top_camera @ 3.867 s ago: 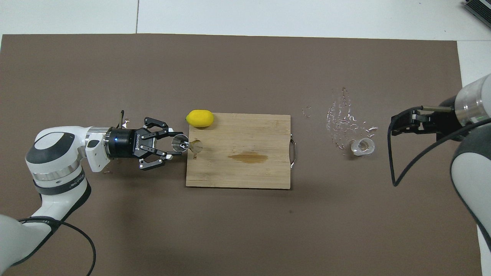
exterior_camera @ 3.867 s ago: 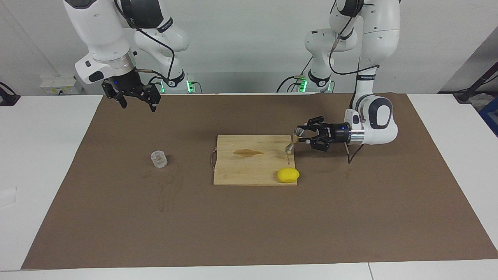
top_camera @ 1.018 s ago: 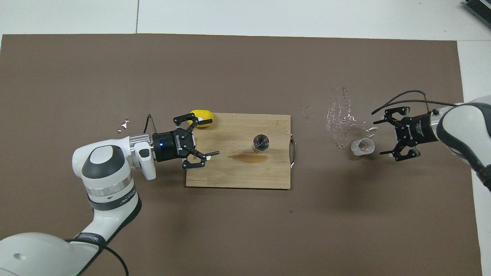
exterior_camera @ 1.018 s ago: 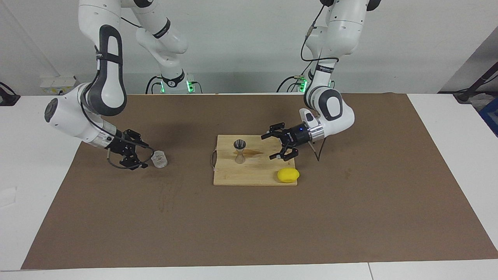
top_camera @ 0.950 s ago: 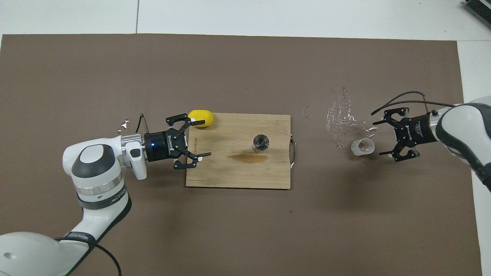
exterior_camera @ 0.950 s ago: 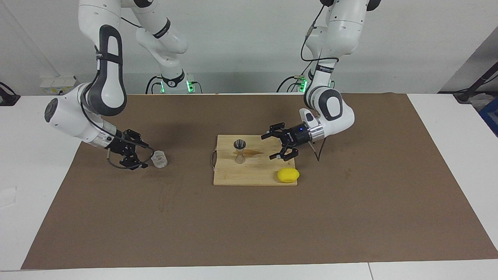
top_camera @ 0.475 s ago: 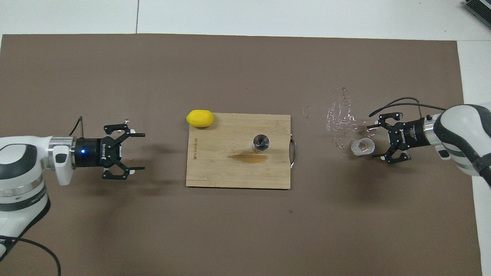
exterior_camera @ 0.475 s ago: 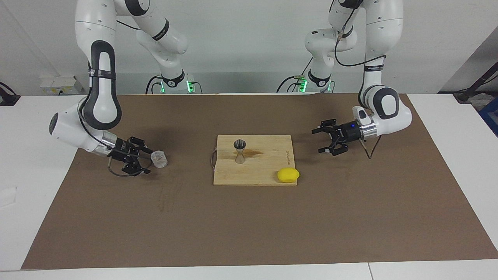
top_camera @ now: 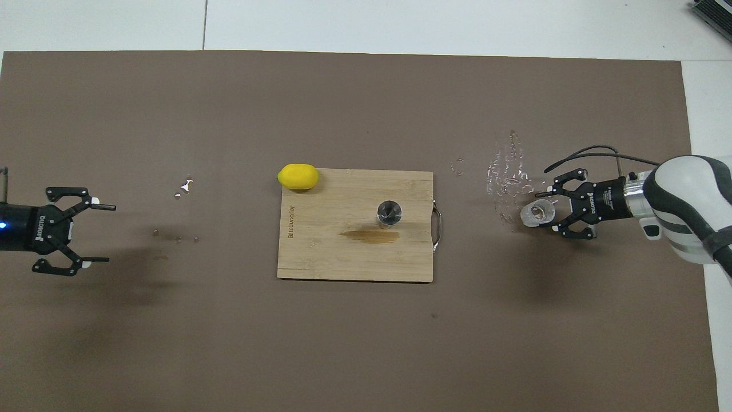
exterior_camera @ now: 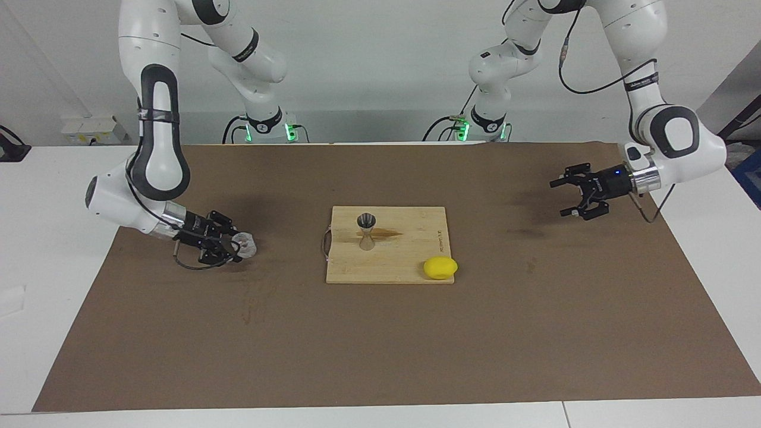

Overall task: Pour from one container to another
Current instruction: 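Withdraw the left gripper while the right gripper reaches the glass cup, then close the right gripper on the clear glass cup and lift it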

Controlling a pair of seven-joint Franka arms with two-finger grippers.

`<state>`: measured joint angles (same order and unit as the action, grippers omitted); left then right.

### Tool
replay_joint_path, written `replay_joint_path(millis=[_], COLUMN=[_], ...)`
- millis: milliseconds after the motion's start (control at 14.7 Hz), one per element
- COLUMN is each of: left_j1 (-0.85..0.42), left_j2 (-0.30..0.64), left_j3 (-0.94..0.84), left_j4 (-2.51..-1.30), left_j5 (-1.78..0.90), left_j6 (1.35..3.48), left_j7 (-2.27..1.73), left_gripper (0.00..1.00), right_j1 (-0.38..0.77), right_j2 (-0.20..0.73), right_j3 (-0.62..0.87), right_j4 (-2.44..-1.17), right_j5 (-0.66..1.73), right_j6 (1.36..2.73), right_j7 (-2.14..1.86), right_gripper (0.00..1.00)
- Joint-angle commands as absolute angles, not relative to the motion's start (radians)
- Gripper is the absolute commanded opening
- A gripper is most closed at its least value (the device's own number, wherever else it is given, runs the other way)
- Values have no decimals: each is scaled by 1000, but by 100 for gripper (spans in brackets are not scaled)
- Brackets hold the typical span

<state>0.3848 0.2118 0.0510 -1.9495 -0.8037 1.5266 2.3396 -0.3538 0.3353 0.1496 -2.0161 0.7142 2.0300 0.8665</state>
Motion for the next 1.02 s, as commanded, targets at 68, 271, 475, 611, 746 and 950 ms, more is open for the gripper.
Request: replay_joint_path(millis=[68, 271, 475, 611, 746, 950], left_j1=[402, 393, 380, 370, 328, 235], left_j2=[268, 264, 249, 241, 229, 224], left_j3=[51, 63, 66, 54, 55, 55], left_j4=[-1801, -1695, -1608, -1586, -1556, -1510], left_j5=[-677, -540, -448, -384, -368, -319], left_j6=[1497, 1496, 1486, 1483, 1488, 1482], left_j7=[2200, 2066, 1908, 1754, 1729, 1533], left_gripper=[100, 100, 100, 100, 100, 100], right_j1=[-356, -293, -198, -141, -77, 24], right_j2=[299, 252, 216, 213, 215, 224], right_j3=[155, 158, 155, 153, 153, 155], right_j4=[-2031, -2023, -1991, -1958, -1910, -1846], right_j5=[752, 752, 746, 726, 661, 553], right_j6=[2029, 2049, 2057, 2063, 2065, 2089], right_j7=[867, 943, 1056, 1153, 1254, 1414], right_gripper=[0, 0, 0, 0, 0, 0])
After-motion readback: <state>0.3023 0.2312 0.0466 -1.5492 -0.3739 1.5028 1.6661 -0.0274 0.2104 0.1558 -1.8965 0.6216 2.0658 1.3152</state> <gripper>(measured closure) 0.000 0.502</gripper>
